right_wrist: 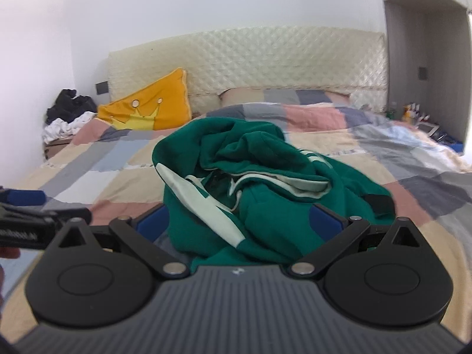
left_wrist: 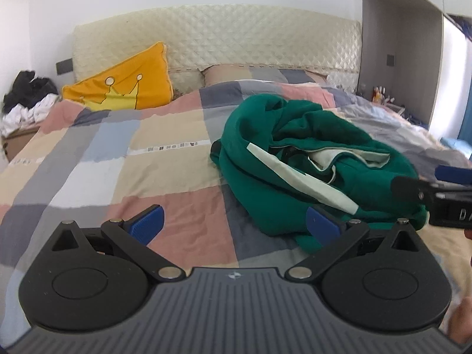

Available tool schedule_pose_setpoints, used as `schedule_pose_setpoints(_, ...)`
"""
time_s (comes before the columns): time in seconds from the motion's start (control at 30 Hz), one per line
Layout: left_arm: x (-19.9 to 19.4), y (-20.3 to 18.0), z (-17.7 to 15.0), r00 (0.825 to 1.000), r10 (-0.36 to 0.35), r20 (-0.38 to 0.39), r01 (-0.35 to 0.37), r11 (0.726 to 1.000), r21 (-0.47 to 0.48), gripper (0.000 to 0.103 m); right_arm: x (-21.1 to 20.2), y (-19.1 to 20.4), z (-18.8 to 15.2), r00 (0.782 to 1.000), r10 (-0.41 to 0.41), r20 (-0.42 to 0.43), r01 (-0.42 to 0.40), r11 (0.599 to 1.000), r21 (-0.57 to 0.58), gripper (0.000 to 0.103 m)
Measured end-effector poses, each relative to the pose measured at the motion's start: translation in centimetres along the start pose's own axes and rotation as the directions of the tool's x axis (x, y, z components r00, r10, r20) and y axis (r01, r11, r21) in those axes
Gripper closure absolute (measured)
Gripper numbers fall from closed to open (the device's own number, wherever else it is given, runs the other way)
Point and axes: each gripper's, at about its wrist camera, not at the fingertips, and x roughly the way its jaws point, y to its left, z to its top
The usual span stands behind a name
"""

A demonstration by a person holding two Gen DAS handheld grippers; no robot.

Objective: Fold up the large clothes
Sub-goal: 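Reach both tools into the green hoodie and close on its fabric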

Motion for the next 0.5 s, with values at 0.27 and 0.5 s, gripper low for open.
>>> schedule_pose_setpoints(0.27,6.7,-0.4,1.4,0.996,0.039,-0.076,-0.039,0.999,-0.007,0.000,4.1,-1.3,0.2,0.998,0.051,-0.023,-0.050,0.998,0.048,0.005)
schedule_pose_setpoints(0.5,11.6,1.1,4.2,0.993,0.001,-0.114,-0.017,0.991,-0.136,0.000,7.5,-2.3,0.1,0.996,0.064,-0.055,-0.059,0.994,0.096,0.020)
